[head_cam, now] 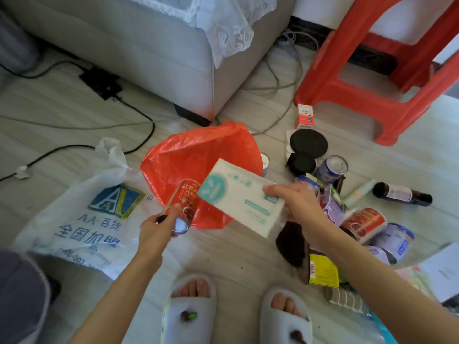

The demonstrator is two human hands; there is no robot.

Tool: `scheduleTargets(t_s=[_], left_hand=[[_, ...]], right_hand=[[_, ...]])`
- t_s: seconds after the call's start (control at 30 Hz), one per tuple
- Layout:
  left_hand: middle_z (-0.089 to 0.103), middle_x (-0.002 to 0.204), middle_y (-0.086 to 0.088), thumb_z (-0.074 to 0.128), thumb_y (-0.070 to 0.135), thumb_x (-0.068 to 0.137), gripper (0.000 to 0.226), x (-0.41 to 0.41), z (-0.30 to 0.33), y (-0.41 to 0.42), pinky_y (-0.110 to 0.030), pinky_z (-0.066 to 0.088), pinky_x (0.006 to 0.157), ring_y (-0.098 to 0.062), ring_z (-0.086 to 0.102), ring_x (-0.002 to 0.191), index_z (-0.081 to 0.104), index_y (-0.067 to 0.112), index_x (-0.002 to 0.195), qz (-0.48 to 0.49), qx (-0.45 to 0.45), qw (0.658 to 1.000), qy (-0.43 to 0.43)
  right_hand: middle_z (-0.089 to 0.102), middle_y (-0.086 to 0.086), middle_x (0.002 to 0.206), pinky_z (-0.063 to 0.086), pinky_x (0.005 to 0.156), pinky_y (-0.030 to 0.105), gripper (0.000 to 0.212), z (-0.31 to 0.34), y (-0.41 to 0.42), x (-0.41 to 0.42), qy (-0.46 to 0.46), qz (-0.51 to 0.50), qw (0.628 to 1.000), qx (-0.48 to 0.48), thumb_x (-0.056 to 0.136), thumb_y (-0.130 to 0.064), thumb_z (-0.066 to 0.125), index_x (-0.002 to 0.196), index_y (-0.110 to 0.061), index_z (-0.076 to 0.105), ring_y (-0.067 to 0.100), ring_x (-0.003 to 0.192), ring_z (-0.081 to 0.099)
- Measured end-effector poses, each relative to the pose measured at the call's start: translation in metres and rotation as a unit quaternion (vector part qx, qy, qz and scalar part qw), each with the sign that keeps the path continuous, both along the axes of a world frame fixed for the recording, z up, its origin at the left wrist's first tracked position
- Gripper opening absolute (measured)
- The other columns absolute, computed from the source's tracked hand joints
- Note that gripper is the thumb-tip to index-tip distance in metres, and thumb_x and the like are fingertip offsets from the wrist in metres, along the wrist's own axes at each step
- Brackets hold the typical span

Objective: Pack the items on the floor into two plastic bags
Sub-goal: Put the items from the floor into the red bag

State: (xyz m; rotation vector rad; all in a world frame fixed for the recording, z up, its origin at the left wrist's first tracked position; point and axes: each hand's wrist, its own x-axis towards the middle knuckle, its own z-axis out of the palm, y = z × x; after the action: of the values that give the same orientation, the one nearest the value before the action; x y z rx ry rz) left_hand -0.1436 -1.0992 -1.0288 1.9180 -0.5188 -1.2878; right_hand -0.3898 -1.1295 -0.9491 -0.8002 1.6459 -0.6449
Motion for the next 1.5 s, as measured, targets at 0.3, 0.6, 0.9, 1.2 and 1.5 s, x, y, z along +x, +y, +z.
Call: scheduleTargets(t_s=[0.3,0.6,0.9,1.2,1.5], left_hand=[[0.055,0.070,-0.002,0.071,0.025,0.079,0.027,-0.017,-0.037,-0.045,-0.035,0.051,0.072,-0.018,0.055,0.071,0.054,0.007,0.071,0.151,0.030,0.985,0.075],[0.066,0.099,-0.014,0.075,0.023,0.074,0.041,-0.019,-0.067,-0.059,-0.031,0.047,0.072,-0.026,0.064,0.091,0.059,-0.001,0.104,0.088,0.028,0.996,0.016],[0.061,0.110,-0.005,0.061,0.007,0.082,0.037,-0.026,-0.064,-0.066,-0.027,0.043,0.081,-0.023,0.058,0.105,0.055,0.009,0.119,0.001,-0.065,0.997,-0.042],[0.041,0.138,0.008,0.049,0.010,0.091,0.049,-0.021,-0.072,-0.036,-0.022,0.033,0.096,-0.014,0.040,0.126,0.037,0.016,0.138,-0.319,-0.120,0.922,-0.183],[0.024,0.151,-0.002,0.046,0.018,0.094,0.052,-0.102,-0.067,0.019,-0.019,0.020,0.108,-0.015,0.023,0.138,0.028,0.019,0.142,-0.529,-0.154,0.797,-0.249]], right_hand=[[0.065,0.010,0.097,0.050,0.062,0.037,0.037,-0.081,-0.051,0.097,-0.195,-0.199,0.947,0.162,0.085,-0.033,0.062,0.115,-0.013,0.053,0.026,0.075,0.062],[0.059,0.009,0.122,0.048,0.077,0.033,0.031,-0.127,-0.037,0.111,-0.234,-0.267,0.929,0.107,0.098,-0.018,0.044,0.127,-0.010,0.049,0.024,0.096,0.059],[0.054,0.024,0.127,0.047,0.093,0.030,0.019,-0.116,-0.044,0.096,-0.266,-0.362,0.889,0.088,0.093,0.007,0.041,0.108,0.008,0.053,0.029,0.114,0.055],[0.053,0.000,0.121,0.042,0.093,0.029,0.040,-0.120,-0.017,0.038,0.161,0.160,0.974,-0.010,0.094,-0.017,0.049,0.133,-0.012,0.046,0.020,0.111,0.055],[0.058,0.010,0.118,0.040,0.092,0.037,0.033,-0.101,0.057,-0.082,0.401,0.136,0.903,-0.074,0.089,-0.027,0.057,0.118,-0.011,0.057,0.027,0.110,0.053]])
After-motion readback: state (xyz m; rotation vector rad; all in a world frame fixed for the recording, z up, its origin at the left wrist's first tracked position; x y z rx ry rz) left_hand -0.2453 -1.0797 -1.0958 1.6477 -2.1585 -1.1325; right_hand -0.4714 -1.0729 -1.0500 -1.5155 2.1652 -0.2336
